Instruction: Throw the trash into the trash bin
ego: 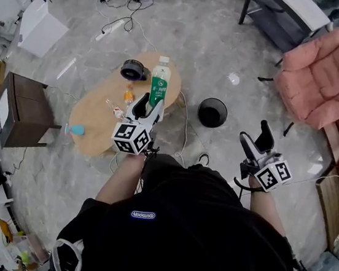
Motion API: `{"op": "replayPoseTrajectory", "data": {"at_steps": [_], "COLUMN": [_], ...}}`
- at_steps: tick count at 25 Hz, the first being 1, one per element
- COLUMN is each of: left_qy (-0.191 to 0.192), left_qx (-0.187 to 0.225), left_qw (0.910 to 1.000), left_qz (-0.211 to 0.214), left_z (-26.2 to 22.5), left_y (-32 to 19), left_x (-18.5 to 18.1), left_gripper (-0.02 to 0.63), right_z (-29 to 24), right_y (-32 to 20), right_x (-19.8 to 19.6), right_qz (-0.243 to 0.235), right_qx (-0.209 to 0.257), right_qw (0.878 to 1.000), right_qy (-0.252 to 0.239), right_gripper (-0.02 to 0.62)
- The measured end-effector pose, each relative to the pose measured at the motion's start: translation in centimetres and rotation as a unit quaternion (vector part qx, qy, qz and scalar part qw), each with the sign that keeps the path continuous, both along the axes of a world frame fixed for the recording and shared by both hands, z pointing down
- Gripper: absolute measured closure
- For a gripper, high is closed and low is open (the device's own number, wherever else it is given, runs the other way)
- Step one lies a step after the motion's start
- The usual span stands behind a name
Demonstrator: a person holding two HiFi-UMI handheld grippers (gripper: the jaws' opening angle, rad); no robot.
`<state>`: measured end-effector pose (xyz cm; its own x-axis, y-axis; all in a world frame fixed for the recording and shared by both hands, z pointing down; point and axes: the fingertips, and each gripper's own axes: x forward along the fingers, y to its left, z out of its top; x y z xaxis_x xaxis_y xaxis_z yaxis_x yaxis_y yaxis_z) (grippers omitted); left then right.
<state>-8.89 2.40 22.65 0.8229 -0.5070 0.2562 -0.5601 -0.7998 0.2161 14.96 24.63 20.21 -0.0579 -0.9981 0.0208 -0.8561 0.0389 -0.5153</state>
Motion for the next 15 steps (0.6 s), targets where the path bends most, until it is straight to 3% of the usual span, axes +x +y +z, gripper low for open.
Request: {"op": "replayPoseTrajectory", "data": {"at_steps": [8,15], "left_qy": [-0.031,-0.066], "left_qx": [-0.010,-0.045], "left_qw": [0.9969,0.9872], "left_qz": [0.071,0.139], "left_z": [2.1,8.1], "left_y": [1.7,2.9], "left_x": [6.5,12.0], "left_gripper": [0.377,0.377], "right_z": [1.9,3.8], "right_y": [1.7,2.8], "right_x": [1.5,3.6], "right_qz": [0.026,0.062], "right_qx": [-0.009,-0.026], "right_qw": [0.999,0.997], "right_qy": [-0.026,-0.030], "right_gripper": [0.101,0.101]}}
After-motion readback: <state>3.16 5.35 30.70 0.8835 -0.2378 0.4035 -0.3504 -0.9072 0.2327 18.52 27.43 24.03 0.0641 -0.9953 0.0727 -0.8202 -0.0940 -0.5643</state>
